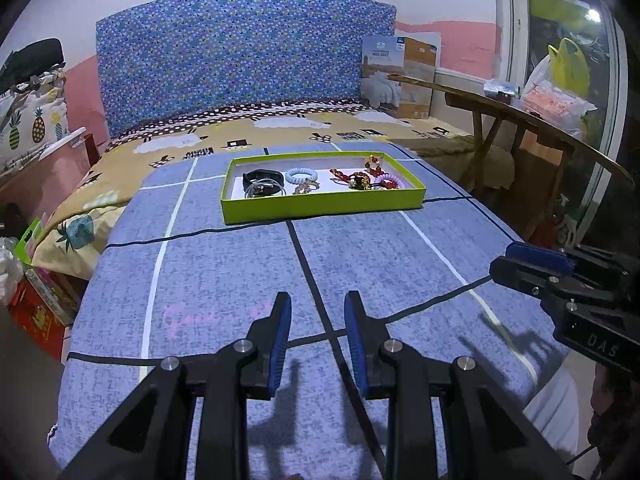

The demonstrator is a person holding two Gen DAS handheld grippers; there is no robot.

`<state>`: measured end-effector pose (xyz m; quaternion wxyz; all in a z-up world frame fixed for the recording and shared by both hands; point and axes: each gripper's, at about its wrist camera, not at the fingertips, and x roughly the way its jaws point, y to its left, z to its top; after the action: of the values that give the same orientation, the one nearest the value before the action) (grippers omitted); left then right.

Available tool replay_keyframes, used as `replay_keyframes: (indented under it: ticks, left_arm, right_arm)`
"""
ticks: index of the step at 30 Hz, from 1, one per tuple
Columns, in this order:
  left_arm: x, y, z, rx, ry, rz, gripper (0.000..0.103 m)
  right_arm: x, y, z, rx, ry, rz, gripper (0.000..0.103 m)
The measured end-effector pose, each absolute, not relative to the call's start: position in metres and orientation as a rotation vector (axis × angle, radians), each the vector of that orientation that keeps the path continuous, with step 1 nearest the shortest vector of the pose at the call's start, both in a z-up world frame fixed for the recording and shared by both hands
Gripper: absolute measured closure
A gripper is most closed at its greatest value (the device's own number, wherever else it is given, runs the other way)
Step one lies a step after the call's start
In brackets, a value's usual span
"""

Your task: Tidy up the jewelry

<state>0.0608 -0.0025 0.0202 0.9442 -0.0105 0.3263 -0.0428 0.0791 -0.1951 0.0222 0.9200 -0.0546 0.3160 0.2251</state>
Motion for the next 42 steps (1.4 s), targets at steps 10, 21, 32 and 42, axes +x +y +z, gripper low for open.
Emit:
replay_keyframes:
  ticks: [10, 21, 32, 42]
  left_arm:
    - [0.0608, -0.0022, 0.0192, -0.019, 0.666, -0.081, 0.074]
    - [0.0623, -0.0018, 0.019, -0.016, 0.669, -0.076, 0.074]
    - [0.062, -0.0013, 0.0183, -0.019, 0.67, -0.078, 0.074]
    - [0.0629, -0.0015, 0.017, -0.016, 0.672, -0.071, 0.074]
  right_arm:
    - [0.0806, -0.195, 0.0202, -0.115, 0.653, 0.462, 0.073]
    - [0.0825, -0.1948, 0.0195, -0.117, 0.657, 0.463, 0.073]
    - [0.0825, -0.1949, 0.0196, -0.118, 0.657, 0.463, 0.073]
    - [0.0818, -0.1935, 0.0198, -0.118, 0.657, 0.462, 0.073]
